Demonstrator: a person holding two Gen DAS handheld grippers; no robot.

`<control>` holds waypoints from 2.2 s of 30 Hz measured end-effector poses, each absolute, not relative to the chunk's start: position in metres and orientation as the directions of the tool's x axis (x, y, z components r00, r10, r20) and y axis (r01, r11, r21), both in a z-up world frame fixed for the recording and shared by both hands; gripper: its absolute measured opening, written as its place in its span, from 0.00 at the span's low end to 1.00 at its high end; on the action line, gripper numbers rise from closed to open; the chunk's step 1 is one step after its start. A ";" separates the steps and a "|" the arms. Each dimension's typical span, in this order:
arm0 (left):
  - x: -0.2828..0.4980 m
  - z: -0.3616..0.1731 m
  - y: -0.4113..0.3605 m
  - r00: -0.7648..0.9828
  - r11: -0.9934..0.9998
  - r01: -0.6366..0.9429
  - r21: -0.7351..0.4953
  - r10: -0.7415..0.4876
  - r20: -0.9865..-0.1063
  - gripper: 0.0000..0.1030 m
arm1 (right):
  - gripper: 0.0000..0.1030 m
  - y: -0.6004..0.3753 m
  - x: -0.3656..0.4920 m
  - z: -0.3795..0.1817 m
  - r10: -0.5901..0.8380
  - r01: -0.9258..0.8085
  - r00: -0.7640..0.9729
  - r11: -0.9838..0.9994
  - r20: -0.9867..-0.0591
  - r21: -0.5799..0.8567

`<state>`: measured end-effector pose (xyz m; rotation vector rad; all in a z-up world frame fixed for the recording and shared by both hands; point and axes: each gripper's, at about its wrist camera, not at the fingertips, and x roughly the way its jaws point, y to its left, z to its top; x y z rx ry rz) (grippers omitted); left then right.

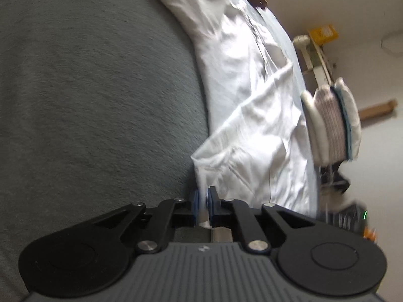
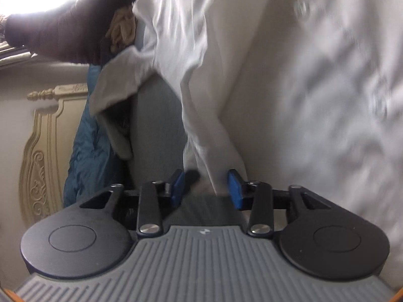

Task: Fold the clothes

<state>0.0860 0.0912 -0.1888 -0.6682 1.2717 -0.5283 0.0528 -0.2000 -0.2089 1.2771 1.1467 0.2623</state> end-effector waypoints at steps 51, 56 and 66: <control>-0.007 -0.139 -0.023 0.061 0.676 0.174 -0.716 -0.734 -0.677 0.02 | 0.05 -0.306 -0.060 -0.140 0.667 0.329 0.505 0.438 -0.547 0.837; -0.005 -0.156 -0.027 0.036 0.769 0.225 -0.598 -0.620 -0.784 0.02 | 0.05 -0.300 -0.070 -0.170 0.668 0.386 0.450 0.453 -0.593 0.804; 0.000 -0.179 -0.018 -0.011 0.850 0.224 -0.477 -0.488 -0.873 0.02 | 0.05 -0.279 -0.064 -0.204 0.682 0.384 0.360 0.514 -0.637 0.767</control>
